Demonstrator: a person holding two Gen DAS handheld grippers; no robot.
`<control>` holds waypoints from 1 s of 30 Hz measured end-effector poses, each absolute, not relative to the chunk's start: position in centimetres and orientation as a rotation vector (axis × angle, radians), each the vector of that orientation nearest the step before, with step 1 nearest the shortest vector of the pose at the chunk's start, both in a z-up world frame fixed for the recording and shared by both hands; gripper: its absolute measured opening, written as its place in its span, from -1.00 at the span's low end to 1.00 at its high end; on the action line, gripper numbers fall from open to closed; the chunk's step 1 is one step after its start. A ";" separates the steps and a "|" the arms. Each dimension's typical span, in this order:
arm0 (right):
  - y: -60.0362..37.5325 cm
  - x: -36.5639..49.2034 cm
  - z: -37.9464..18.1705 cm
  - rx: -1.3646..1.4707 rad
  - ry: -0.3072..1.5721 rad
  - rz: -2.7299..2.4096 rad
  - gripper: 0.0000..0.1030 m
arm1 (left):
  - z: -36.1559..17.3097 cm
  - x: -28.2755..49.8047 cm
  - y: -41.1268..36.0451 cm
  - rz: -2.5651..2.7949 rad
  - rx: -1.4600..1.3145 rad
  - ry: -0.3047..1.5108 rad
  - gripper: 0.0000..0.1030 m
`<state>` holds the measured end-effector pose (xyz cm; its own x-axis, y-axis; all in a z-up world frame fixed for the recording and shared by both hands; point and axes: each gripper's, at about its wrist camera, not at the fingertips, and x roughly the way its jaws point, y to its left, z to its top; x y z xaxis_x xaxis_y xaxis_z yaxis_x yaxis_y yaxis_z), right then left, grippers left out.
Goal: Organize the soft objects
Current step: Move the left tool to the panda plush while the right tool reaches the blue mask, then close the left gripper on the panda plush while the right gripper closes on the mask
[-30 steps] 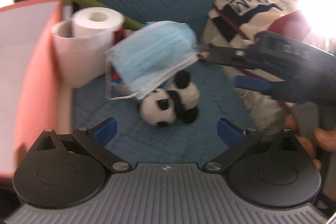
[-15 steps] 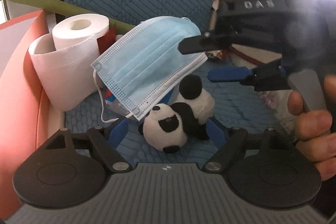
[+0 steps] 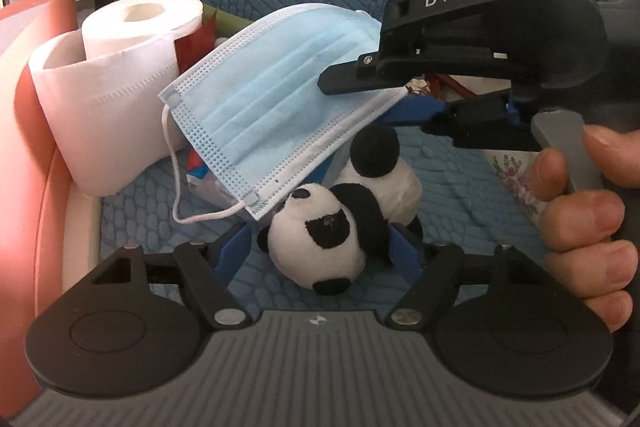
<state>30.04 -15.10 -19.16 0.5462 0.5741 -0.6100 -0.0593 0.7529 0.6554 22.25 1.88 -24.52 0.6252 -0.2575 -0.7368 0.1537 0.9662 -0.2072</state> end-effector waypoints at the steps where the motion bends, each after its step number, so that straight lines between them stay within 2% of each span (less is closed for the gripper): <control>1: -15.0 30.0 -19.2 0.627 0.924 0.407 -0.38 | -24.5 22.3 1.9 -0.242 -0.135 0.866 0.39; 2: -15.0 30.0 -19.2 0.626 0.920 0.407 -0.41 | -24.5 22.3 1.9 -0.244 -0.141 0.868 0.32; 4: -14.9 29.9 -19.1 0.614 0.905 0.397 -0.46 | -24.4 22.2 1.9 -0.237 -0.158 0.868 0.31; 6: -14.9 29.9 -19.0 0.609 0.903 0.395 -0.60 | -24.4 22.2 1.9 -0.232 -0.166 0.869 0.29; 10: -15.0 29.8 -18.4 0.608 0.887 0.392 -0.63 | -24.1 21.6 1.9 -0.224 -0.180 0.865 0.26; 18: -15.3 28.9 -17.3 0.599 0.849 0.381 -0.84 | -23.0 20.0 2.0 -0.197 -0.227 0.859 0.26; 30: -15.2 26.5 -15.0 0.476 0.715 0.339 -0.88 | -21.1 17.5 3.1 -0.155 -0.294 0.829 0.26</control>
